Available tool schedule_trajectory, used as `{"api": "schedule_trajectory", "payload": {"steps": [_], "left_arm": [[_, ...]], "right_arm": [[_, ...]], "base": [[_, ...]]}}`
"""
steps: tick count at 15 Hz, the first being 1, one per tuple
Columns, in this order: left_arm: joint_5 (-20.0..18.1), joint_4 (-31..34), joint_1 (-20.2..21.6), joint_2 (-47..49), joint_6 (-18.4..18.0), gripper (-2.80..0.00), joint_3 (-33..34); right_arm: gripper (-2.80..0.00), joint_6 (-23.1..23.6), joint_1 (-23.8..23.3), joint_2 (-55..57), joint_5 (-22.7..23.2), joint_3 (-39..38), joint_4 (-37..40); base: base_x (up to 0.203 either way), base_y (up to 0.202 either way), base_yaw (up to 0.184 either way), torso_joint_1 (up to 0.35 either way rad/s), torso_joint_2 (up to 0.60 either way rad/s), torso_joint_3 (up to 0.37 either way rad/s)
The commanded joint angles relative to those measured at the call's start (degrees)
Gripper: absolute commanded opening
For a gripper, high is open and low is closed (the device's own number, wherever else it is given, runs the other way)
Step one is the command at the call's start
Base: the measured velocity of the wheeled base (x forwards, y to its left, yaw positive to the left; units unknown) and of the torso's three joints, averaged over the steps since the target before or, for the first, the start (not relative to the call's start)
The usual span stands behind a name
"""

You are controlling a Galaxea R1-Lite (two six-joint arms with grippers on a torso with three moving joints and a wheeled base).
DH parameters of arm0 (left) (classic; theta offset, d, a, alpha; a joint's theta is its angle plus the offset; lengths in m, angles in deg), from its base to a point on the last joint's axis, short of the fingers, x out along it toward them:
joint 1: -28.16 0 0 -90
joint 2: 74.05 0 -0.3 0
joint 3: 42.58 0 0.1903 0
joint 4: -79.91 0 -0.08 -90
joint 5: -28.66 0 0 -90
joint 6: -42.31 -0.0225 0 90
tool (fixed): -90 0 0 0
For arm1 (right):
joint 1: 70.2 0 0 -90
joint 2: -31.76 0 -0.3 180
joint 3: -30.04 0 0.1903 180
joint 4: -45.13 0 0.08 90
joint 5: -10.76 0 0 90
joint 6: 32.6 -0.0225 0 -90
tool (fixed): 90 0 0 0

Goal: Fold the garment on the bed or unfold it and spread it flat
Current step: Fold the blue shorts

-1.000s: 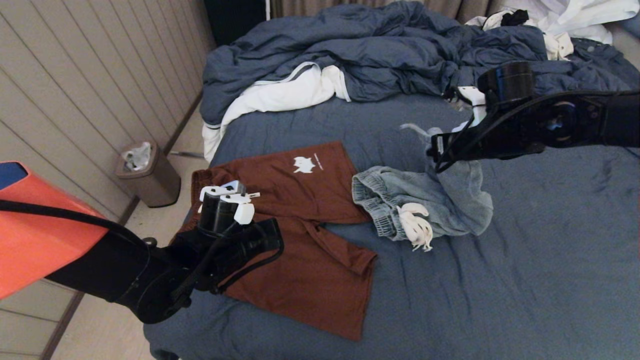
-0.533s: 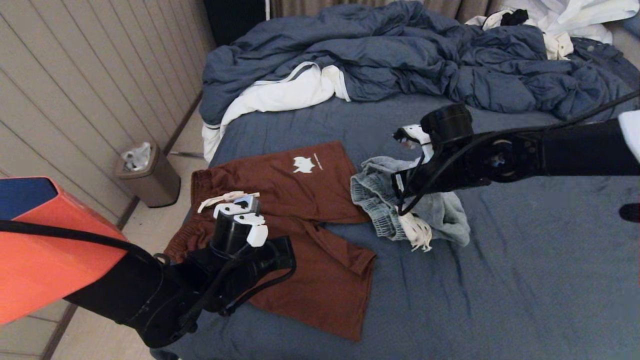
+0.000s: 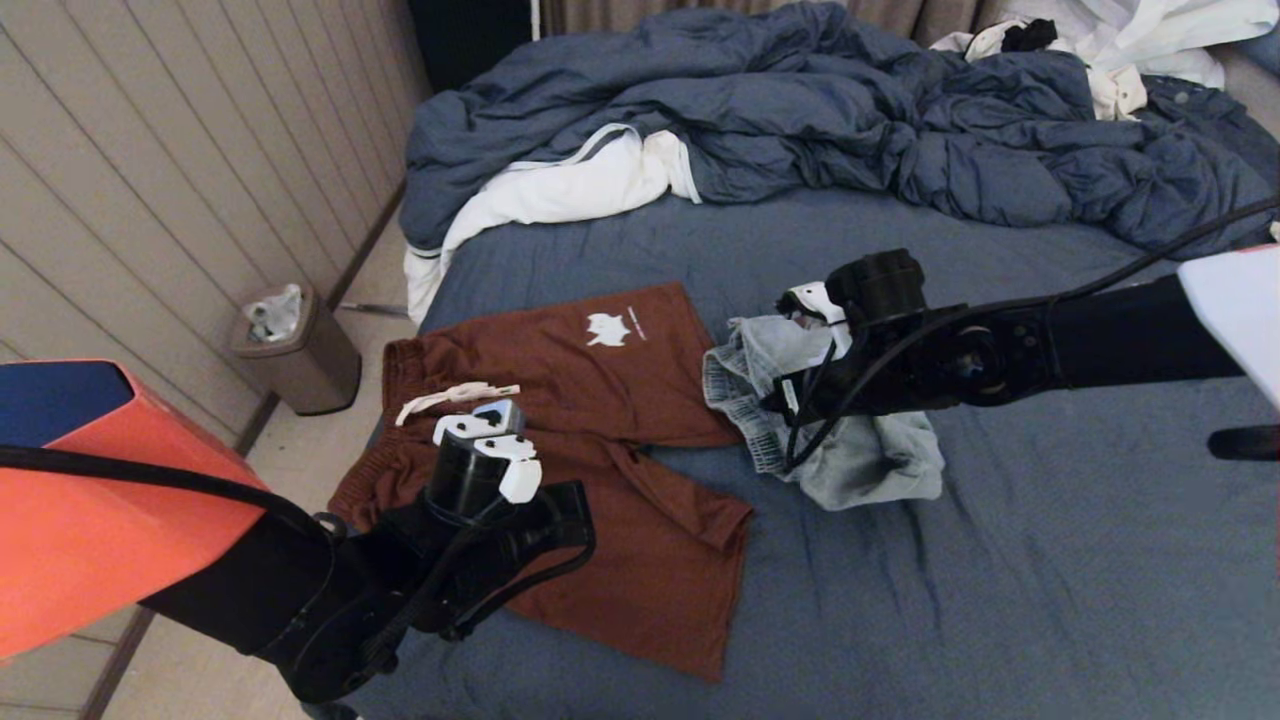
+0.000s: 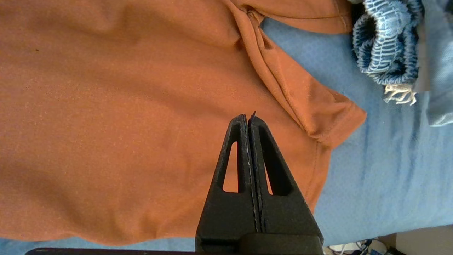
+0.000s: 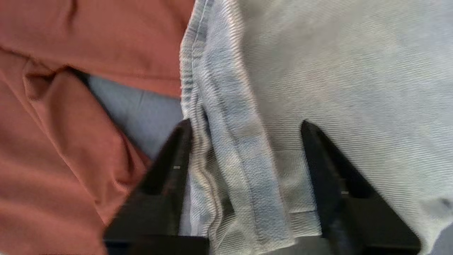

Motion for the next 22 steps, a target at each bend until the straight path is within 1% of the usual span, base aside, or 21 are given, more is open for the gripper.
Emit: {"api": "schedule_trajectory", "payload": {"steps": [1, 3, 5, 6, 8, 9, 11, 14, 15, 17, 22], "left_arm": [[0.10, -0.28, 0.01, 0.27, 0.19, -2.80, -0.05], [0.37, -0.37, 0.01, 0.18, 0.10, -2.80, -0.14], [0.56, -0.37, -0.07, -0.25, 0.09, -2.80, 0.12], [0.63, -0.40, 0.01, -0.56, 0.05, -2.80, 0.34], [0.61, -1.60, 0.01, -1.47, 0.02, -2.80, 1.08], [0.61, -2.64, 0.01, -1.72, 0.02, -2.80, 2.13], [0.45, -3.36, -0.16, -1.49, 0.10, -2.80, 2.76], [0.37, -3.37, -0.26, -1.66, 0.19, -2.80, 3.04], [0.28, -3.44, -0.42, -1.65, 0.14, -2.80, 3.46], [0.28, -3.51, -1.07, -1.01, 0.19, -2.80, 3.63], [0.63, -5.20, -1.66, -0.17, 0.19, -2.80, 4.08]], "right_arm": [[0.00, -0.38, 0.15, -2.82, 0.61, -0.37, -0.09], [0.00, -2.07, 0.19, -6.54, 3.16, -0.73, -0.05], [0.00, -6.51, 0.73, -11.21, 6.19, -2.11, -0.02], [0.00, -9.09, 0.97, -12.90, 9.21, -2.49, -0.03], [0.00, -9.82, 0.22, -12.88, 9.59, -2.40, 0.03], [-2.80, -9.78, -0.67, -12.42, 9.13, -2.64, 0.03], [-2.80, -9.63, -3.05, -9.41, 8.48, -2.18, -0.01], [-2.80, -9.74, -4.42, -5.00, 8.15, -1.39, -0.20], [-2.80, -9.70, -4.38, -3.80, 7.62, -1.23, -0.20], [-2.80, -9.60, -3.77, -0.57, 4.76, -1.29, -0.13], [-2.80, -9.84, -1.07, 7.48, 3.42, -3.01, -0.28]], "base": [[0.000, 0.000, 0.000, 0.000, 0.00, 0.000], [0.000, 0.000, 0.000, 0.000, 0.00, 0.000], [0.000, 0.000, 0.000, 0.000, 0.00, 0.000], [0.000, 0.000, 0.000, 0.000, 0.00, 0.000], [0.000, 0.000, 0.000, 0.000, 0.00, 0.000], [0.000, 0.000, 0.000, 0.000, 0.00, 0.000], [0.000, 0.000, 0.000, 0.000, 0.00, 0.000], [0.000, 0.000, 0.000, 0.000, 0.00, 0.000], [0.000, 0.000, 0.000, 0.000, 0.00, 0.000], [0.000, 0.000, 0.000, 0.000, 0.00, 0.000], [0.000, 0.000, 0.000, 0.000, 0.00, 0.000]]}}
